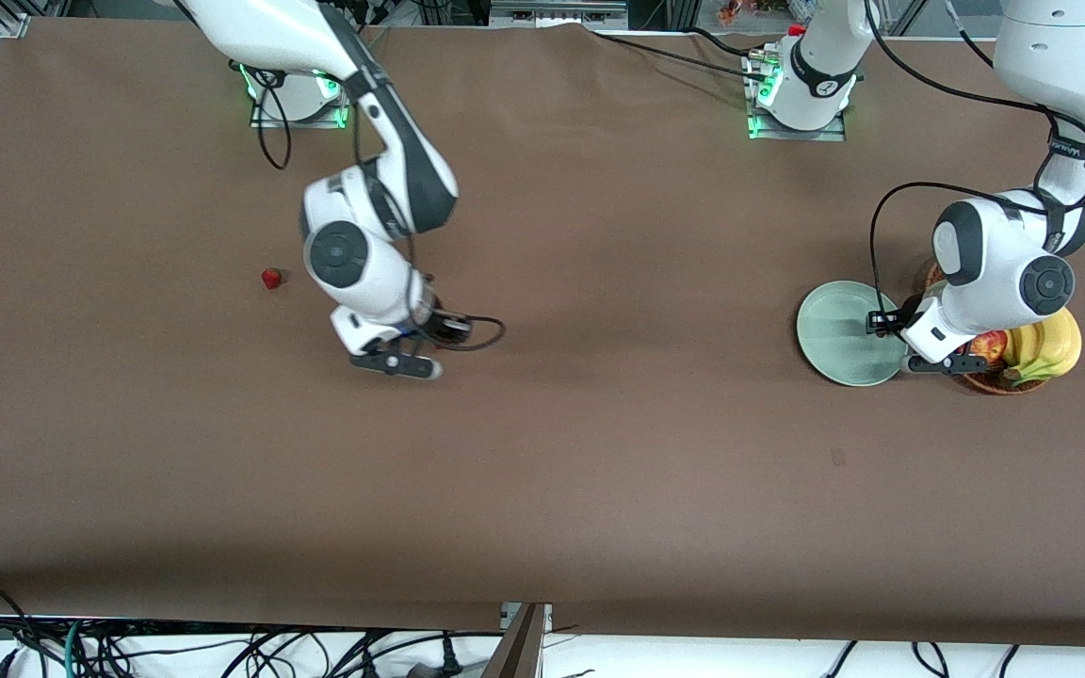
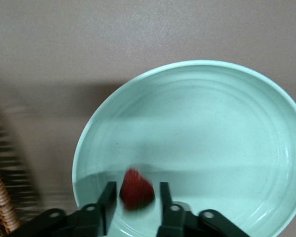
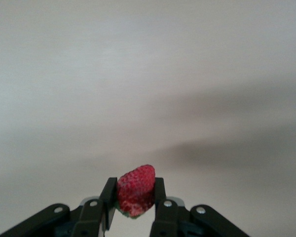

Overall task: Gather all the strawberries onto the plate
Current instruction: 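Place the strawberry on the plate while the right gripper grasps another, then set the second strawberry mid-table with the right gripper while the left withdraws, then grasp the second strawberry with the left gripper while the right gripper reaches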

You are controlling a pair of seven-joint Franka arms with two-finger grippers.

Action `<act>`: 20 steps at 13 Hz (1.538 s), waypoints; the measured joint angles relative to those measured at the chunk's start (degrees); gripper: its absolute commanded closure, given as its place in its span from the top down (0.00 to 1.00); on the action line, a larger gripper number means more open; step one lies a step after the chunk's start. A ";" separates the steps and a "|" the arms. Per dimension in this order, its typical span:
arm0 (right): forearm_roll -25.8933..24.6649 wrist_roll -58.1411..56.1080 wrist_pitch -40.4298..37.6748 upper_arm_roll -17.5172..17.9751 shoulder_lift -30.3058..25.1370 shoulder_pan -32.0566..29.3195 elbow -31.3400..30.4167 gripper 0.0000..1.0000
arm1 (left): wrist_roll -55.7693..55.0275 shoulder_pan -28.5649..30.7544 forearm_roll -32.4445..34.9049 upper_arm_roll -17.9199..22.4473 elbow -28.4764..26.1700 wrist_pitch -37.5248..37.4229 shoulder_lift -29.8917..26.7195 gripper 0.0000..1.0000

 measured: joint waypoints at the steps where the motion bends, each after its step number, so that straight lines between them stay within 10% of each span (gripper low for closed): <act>1: 0.51 4.29 0.15 2.01 3.41 0.06 4.29 0.25 | 0.04 -0.17 0.00 -0.02 0.28 -0.04 -0.11 1.00; 6: 1.01 26.20 18.14 8.07 15.06 6.33 15.74 0.33 | -1.46 -0.94 -0.09 -0.32 6.78 -9.66 -4.95 1.00; 11: 0.17 35.68 31.29 7.23 21.40 15.76 16.23 1.00 | -6.66 -1.99 -0.09 -3.42 6.86 -10.86 -7.22 1.00; 12: -0.76 35.44 31.36 6.49 21.48 15.81 16.52 1.00 | -6.81 -2.02 -0.09 -3.52 6.82 -10.86 -7.22 1.00; 16: -2.78 29.69 16.65 2.75 17.42 12.14 19.42 1.00 | -11.93 -1.92 -0.11 -6.10 6.77 -10.71 -7.22 1.00; 20: -3.29 10.59 -9.57 -0.22 7.81 4.47 19.00 1.00 | -29.35 -2.37 -0.11 -17.40 5.74 -5.79 -6.59 1.00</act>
